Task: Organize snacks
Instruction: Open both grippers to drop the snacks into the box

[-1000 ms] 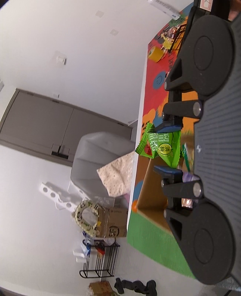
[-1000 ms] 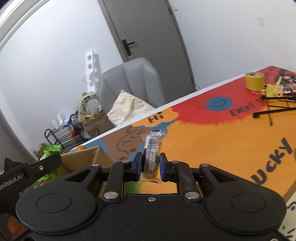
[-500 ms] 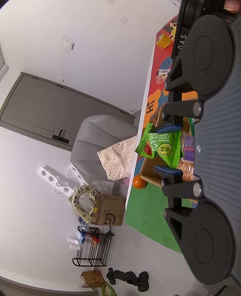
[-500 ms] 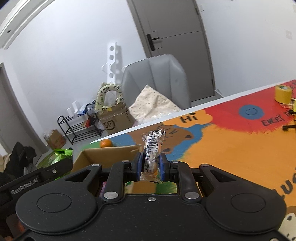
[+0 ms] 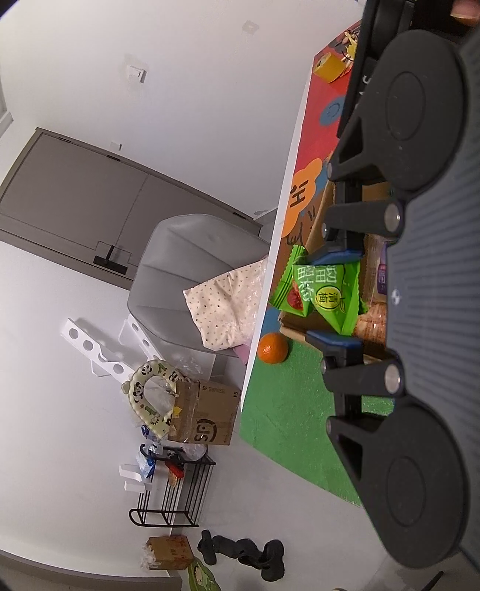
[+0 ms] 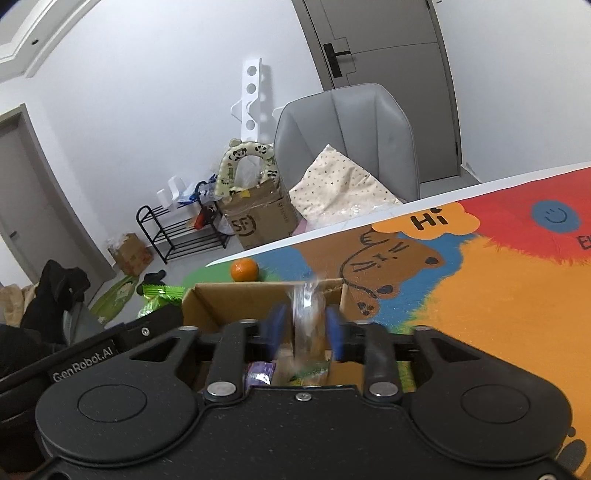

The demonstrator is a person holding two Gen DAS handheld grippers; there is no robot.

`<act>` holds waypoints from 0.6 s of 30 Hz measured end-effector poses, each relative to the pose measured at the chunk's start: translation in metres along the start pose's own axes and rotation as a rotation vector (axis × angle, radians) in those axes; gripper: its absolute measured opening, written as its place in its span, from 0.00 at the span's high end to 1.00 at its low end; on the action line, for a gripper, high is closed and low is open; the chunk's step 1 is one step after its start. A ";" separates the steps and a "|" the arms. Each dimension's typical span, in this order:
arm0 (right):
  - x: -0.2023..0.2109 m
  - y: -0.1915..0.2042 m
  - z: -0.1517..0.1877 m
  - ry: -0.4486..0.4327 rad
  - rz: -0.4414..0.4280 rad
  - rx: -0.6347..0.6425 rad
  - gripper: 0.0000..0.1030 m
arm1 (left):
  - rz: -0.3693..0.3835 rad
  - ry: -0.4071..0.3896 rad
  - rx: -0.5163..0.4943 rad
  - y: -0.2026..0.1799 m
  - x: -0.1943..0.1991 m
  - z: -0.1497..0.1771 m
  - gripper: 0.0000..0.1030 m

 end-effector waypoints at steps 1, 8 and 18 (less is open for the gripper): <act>-0.001 -0.002 0.000 0.001 0.009 -0.003 0.58 | 0.002 0.003 0.000 -0.001 -0.002 0.000 0.65; 0.005 -0.022 0.002 0.005 0.053 -0.039 0.50 | 0.045 0.004 0.002 -0.014 -0.005 0.001 0.55; 0.023 -0.038 0.001 0.002 0.053 -0.066 0.40 | 0.010 0.017 -0.023 -0.026 0.012 -0.001 0.29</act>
Point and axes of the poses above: each gripper's, at about its wrist camera, not at the fingertips, and x roughly against the way its jaws point, y to its left, z to its underside, the point moved 1 cm from there along -x, roughly the way its jaws point, and after that the axes turned 14 degrees about -y, right-handed, at the moved point
